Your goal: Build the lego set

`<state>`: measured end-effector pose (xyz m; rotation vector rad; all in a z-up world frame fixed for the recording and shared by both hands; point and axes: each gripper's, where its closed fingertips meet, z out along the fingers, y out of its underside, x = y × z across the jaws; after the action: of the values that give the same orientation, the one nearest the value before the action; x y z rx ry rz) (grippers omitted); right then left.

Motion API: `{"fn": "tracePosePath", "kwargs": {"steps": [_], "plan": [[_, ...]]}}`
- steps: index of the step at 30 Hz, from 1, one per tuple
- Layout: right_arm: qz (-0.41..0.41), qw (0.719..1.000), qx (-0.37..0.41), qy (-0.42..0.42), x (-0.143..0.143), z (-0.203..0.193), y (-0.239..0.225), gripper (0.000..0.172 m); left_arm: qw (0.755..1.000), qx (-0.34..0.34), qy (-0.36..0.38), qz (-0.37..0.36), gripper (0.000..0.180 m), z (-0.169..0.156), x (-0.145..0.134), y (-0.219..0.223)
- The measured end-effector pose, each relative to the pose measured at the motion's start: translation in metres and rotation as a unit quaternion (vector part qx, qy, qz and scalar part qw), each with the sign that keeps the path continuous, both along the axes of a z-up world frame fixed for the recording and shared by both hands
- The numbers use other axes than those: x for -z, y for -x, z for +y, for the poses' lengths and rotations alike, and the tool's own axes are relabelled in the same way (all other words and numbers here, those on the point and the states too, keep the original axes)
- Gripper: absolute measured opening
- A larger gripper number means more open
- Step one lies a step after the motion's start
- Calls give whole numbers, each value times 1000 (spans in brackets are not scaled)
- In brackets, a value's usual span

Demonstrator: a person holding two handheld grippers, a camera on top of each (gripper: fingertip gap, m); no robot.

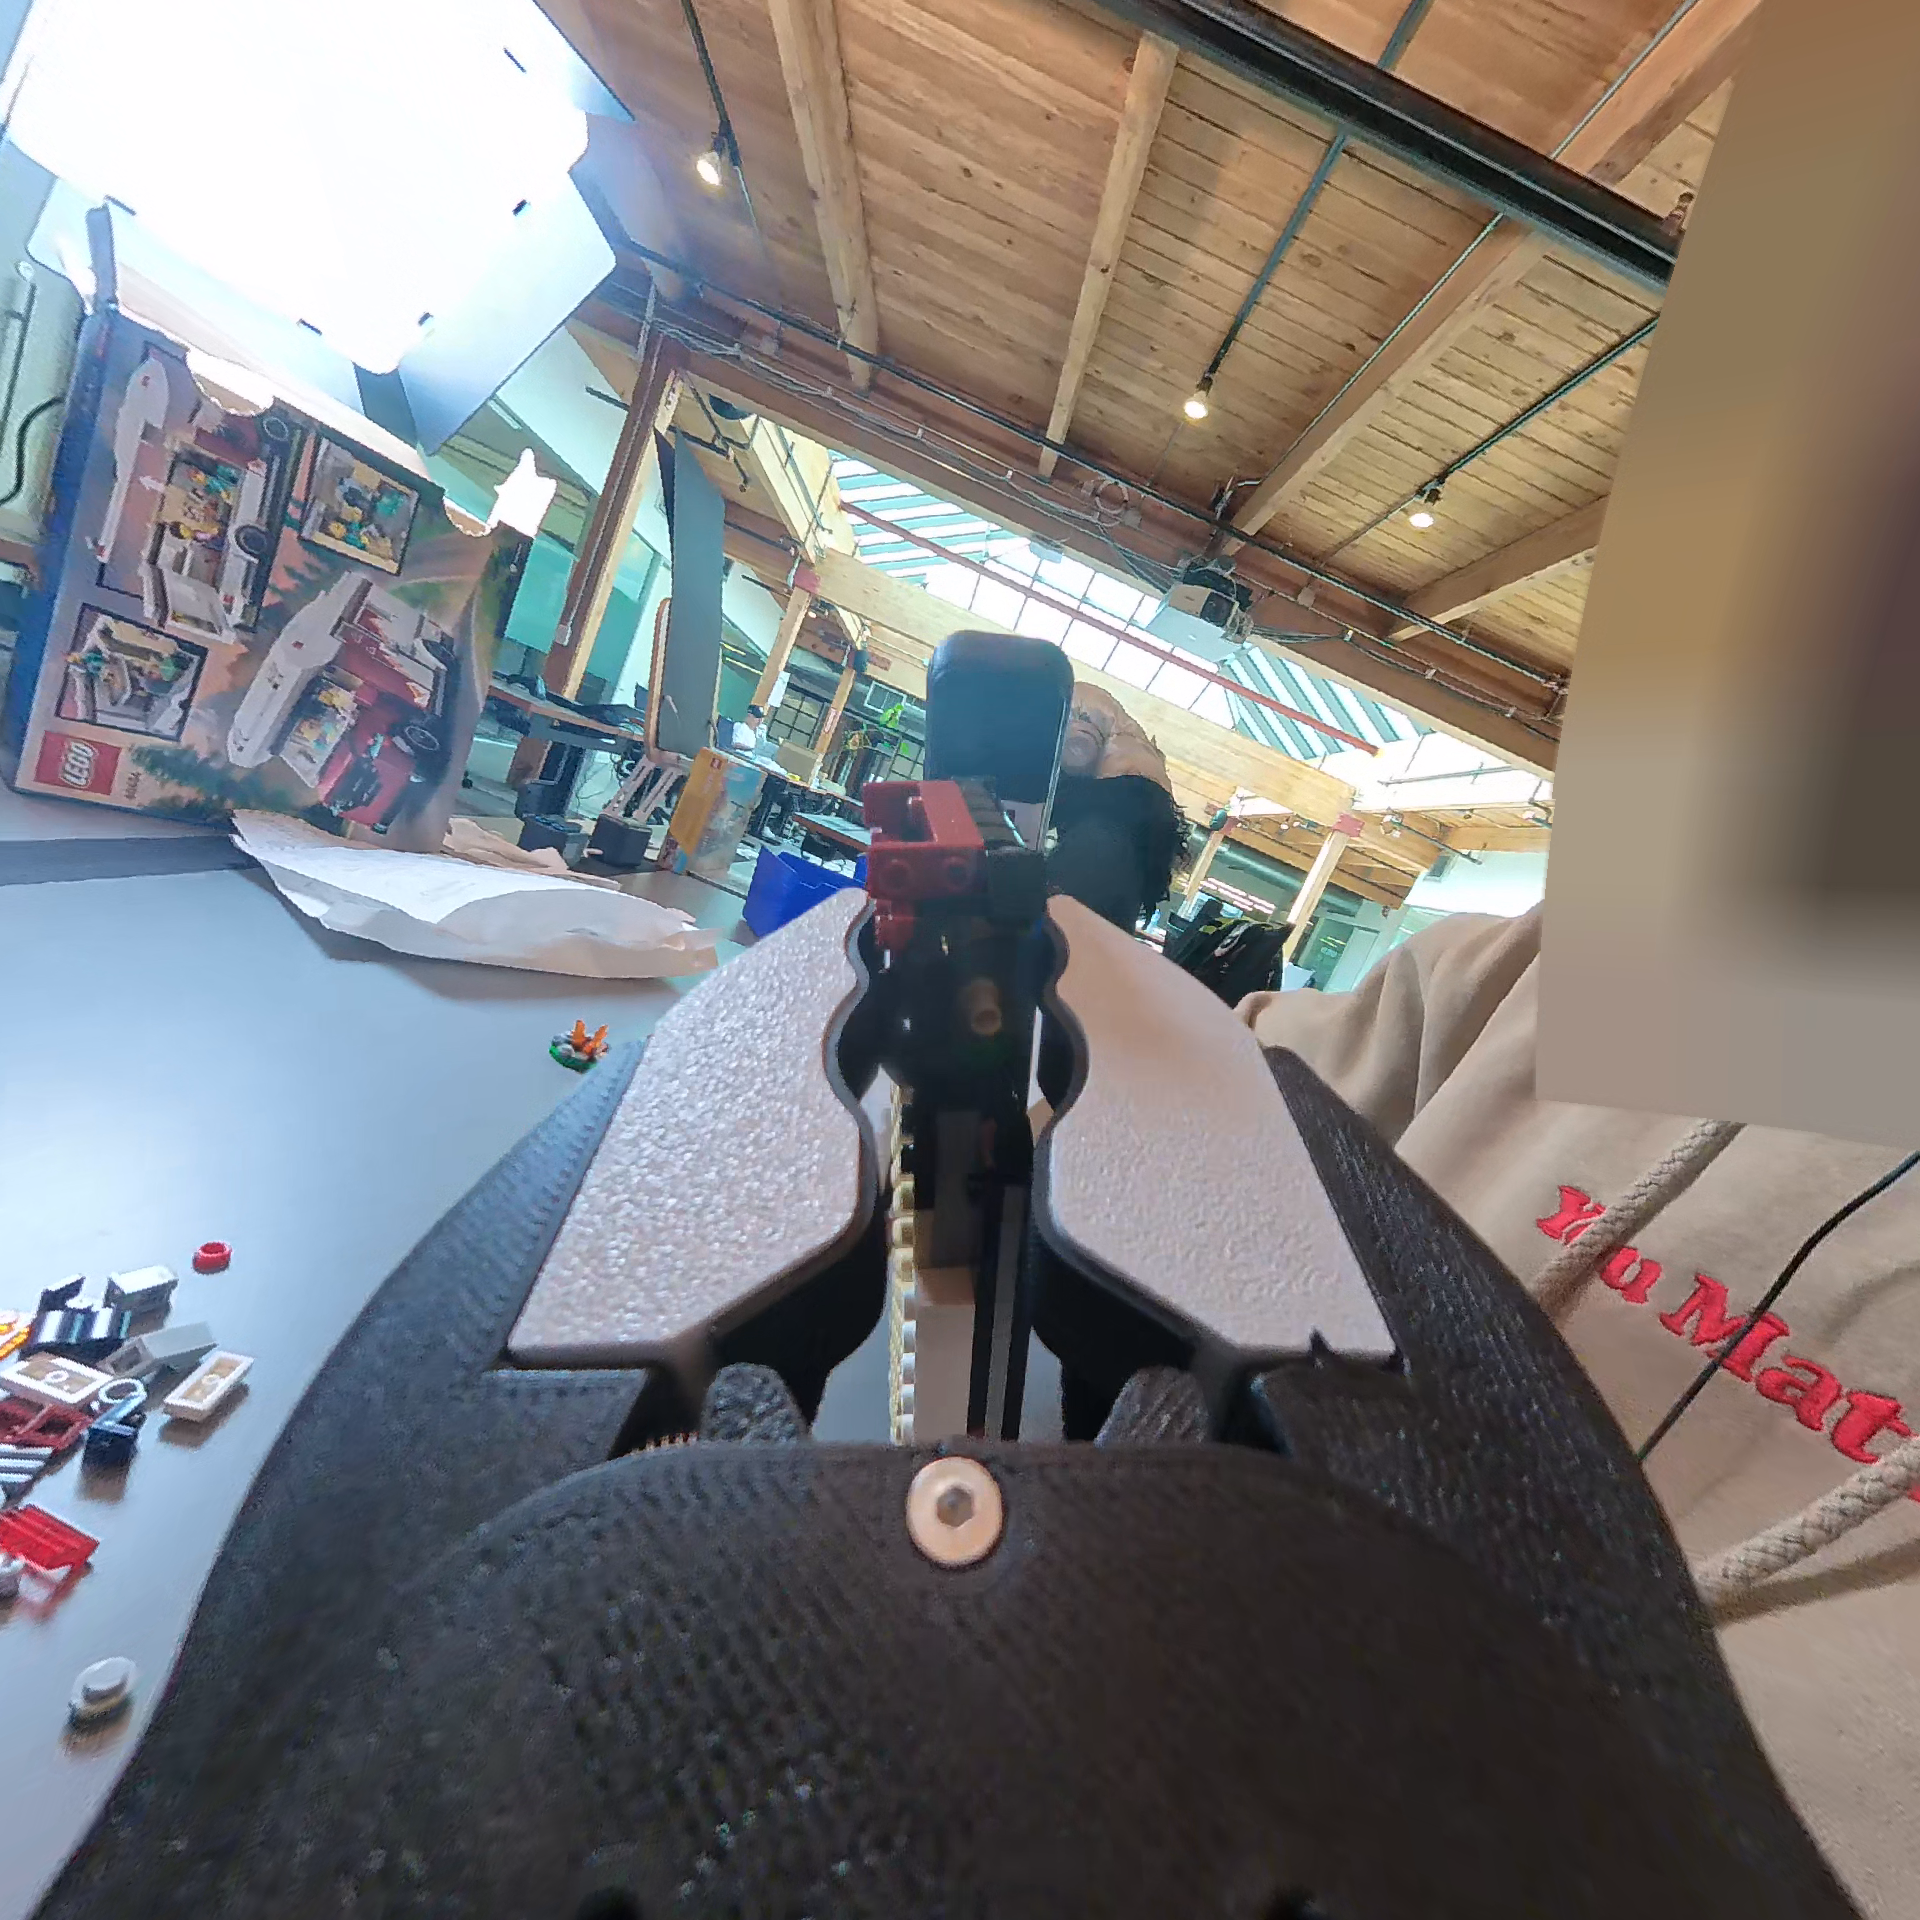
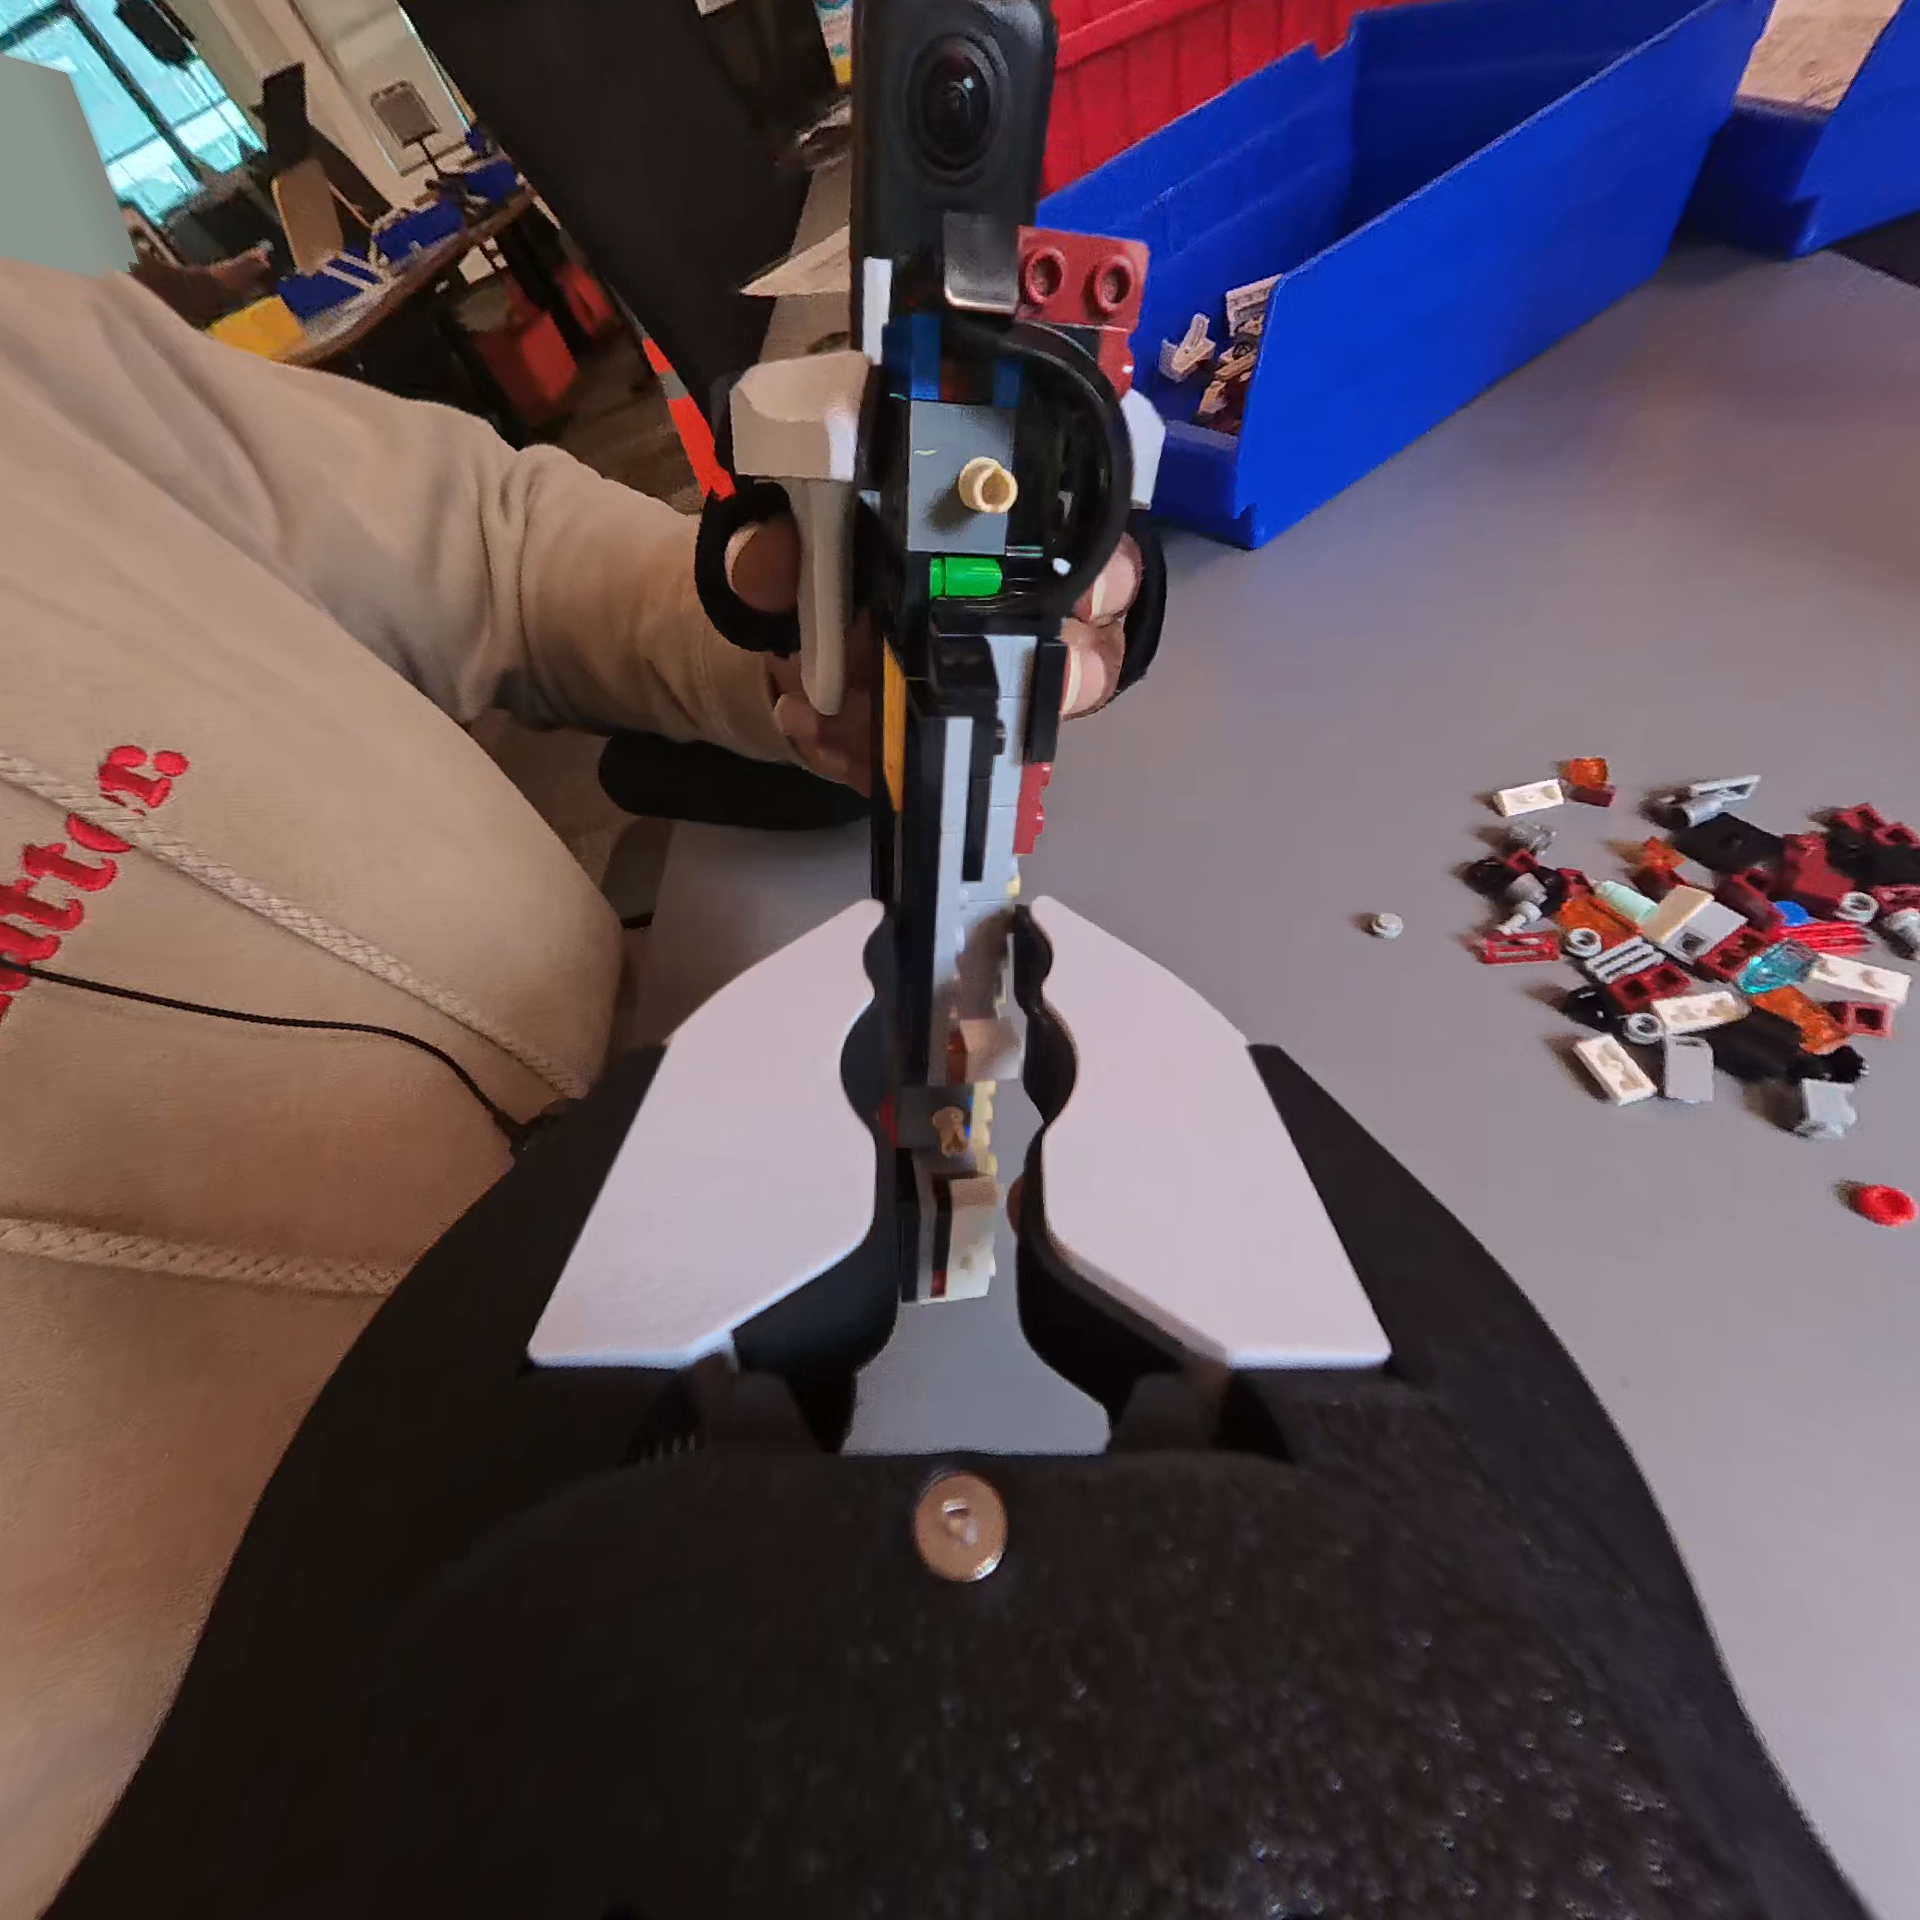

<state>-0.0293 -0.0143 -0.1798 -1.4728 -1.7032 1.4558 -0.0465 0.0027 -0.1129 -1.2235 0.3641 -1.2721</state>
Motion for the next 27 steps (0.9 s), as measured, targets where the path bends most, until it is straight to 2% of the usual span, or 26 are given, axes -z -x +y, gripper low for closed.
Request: {"fn": "tracePosePath", "kwargs": {"steps": [7,10,13,15,20,23,27], "plan": [[-33,998,-16,-45,-7,8,-3,20,1000,-12,-3,11,28,2,-3,3],[-53,997,-19,-58,-8,14,-7,20,1000,-10,7,28,36,4,-1,4],[-89,993,-24,-69,-3,20,-16,20,994,11,33,102,29,2,17,0],[-123,988,-29,-93,4,23,-23,20,984,16,53,171,31,2,36,-4],[-212,961,-50,-170,26,28,-45,20,938,24,52,342,33,-4,85,-23],[-253,942,-57,-215,38,30,-57,20,915,16,46,401,31,-5,107,-31],[-293,917,-67,-263,49,29,-65,20,894,20,44,445,30,-6,123,-40]]}}
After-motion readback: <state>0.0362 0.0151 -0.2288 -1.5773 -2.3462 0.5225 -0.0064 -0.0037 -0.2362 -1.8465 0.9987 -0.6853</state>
